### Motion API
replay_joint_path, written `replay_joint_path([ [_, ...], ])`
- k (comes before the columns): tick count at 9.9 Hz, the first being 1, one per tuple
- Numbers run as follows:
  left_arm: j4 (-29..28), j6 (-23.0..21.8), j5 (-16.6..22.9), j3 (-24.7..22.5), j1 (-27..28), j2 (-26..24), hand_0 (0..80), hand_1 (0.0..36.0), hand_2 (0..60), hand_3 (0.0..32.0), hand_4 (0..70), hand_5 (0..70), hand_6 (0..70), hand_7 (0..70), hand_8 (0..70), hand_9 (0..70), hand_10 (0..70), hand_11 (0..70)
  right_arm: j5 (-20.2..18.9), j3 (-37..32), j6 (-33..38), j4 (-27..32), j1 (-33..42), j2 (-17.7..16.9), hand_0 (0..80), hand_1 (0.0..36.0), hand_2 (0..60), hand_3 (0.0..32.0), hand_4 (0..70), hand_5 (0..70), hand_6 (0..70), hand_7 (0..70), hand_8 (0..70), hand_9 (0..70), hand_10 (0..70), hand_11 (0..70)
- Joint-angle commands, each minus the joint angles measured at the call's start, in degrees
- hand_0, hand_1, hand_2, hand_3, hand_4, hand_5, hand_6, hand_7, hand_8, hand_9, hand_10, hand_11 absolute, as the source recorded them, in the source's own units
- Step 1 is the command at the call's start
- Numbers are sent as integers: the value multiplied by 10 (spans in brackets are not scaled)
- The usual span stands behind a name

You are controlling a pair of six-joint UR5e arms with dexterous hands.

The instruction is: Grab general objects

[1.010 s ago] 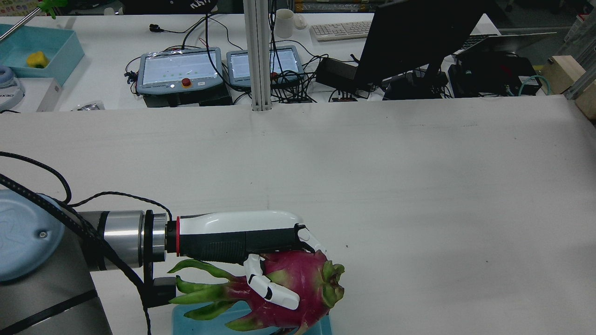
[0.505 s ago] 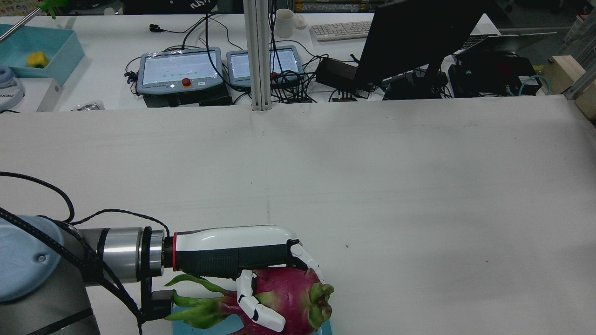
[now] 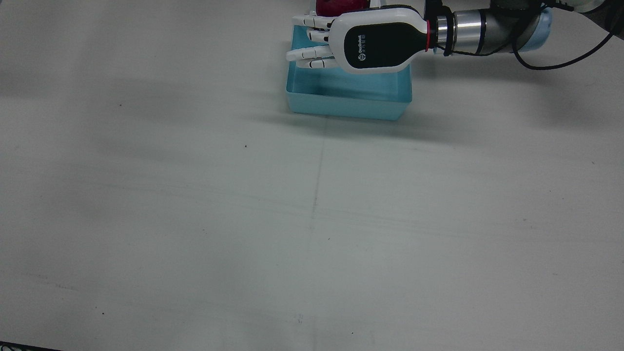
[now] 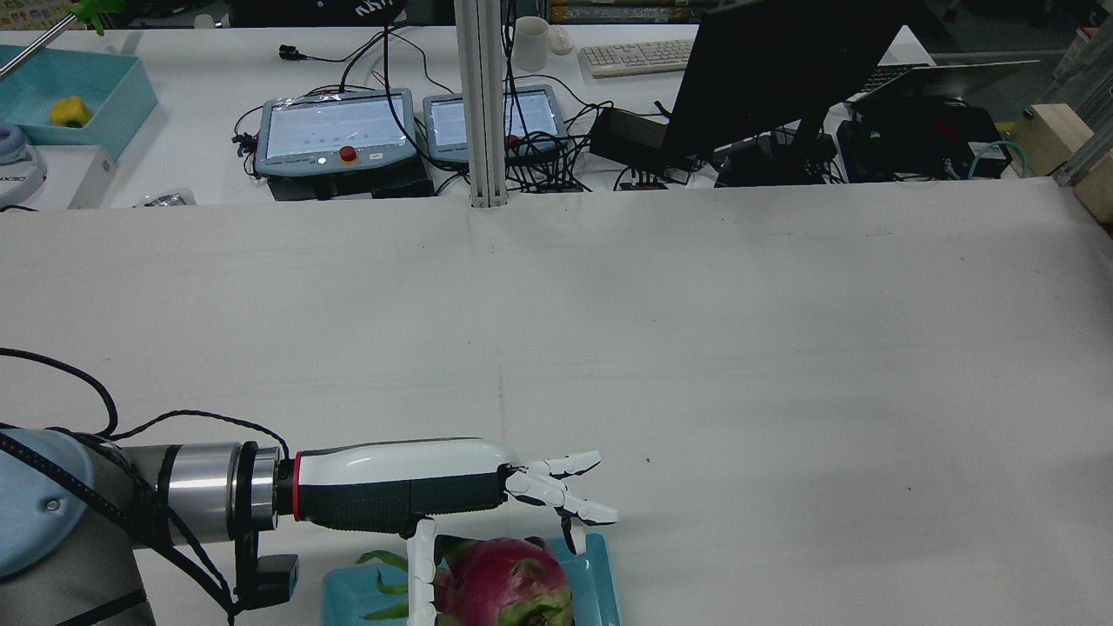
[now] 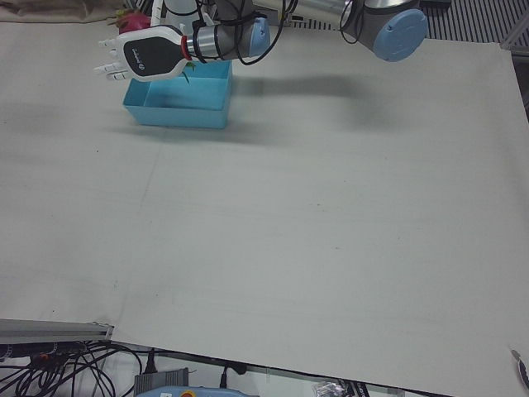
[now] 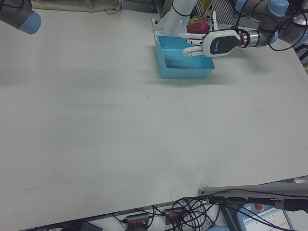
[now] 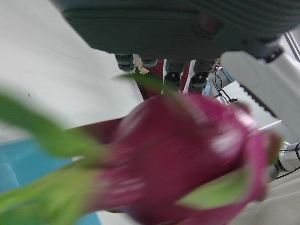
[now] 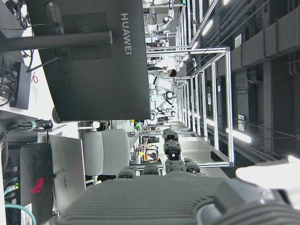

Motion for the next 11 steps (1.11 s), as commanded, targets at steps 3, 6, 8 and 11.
replay_joint_path([
  [3, -10, -4, -36, 10, -3, 15, 482, 138, 0, 0, 0, 0, 0, 0, 0, 0, 0, 0, 0, 0, 0, 0, 0, 0, 0, 0, 0, 0, 0, 0, 0, 0, 0, 0, 0, 0],
  [6, -50, -19, -59, 96, -33, 9, 487, 147, 0, 0, 0, 0, 0, 13, 0, 0, 0, 0, 0, 0, 0, 0, 0, 0, 0, 0, 0, 0, 0, 0, 0, 0, 0, 0, 0, 0],
  [8, -119, -79, -64, 168, -81, 9, 485, 140, 0, 0, 5, 0, 0, 61, 0, 0, 0, 0, 0, 0, 0, 0, 0, 0, 0, 0, 0, 0, 0, 0, 0, 0, 0, 0, 0, 0],
  [11, -233, -143, -64, 281, -188, 13, 482, 134, 0, 0, 41, 0, 10, 96, 0, 5, 0, 0, 0, 0, 0, 0, 0, 0, 0, 0, 0, 0, 0, 0, 0, 0, 0, 0, 0, 0],
])
